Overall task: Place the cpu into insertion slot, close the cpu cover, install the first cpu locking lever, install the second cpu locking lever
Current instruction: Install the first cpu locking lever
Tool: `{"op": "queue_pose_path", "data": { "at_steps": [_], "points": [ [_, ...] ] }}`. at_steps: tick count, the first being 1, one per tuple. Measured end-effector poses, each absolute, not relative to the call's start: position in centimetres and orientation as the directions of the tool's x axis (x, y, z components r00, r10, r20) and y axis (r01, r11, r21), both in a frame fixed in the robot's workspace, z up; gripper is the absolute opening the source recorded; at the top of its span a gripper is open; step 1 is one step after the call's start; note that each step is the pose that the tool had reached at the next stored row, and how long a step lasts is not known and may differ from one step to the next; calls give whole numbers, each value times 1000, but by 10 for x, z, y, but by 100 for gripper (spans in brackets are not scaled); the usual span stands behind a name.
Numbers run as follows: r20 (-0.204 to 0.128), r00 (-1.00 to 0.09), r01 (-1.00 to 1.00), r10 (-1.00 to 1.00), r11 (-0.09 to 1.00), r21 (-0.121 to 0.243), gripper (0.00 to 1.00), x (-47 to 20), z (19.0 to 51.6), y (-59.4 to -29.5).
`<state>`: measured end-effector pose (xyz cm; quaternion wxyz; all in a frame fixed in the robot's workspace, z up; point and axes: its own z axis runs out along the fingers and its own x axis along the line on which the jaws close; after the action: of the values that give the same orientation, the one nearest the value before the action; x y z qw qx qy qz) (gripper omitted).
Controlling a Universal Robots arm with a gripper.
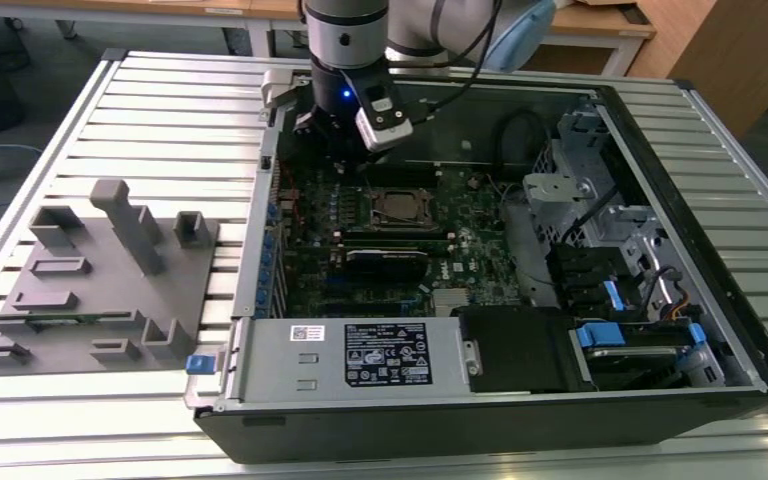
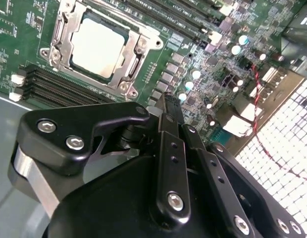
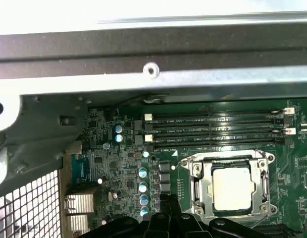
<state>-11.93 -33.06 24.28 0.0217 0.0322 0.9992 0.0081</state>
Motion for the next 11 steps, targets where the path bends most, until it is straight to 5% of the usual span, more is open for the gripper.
{"op": "queue_pose_path", "data": {
  "at_steps": [11],
  "points": [
    [-43,-997,65,65,998,18,10,-124,242,-319]
  ]
}}
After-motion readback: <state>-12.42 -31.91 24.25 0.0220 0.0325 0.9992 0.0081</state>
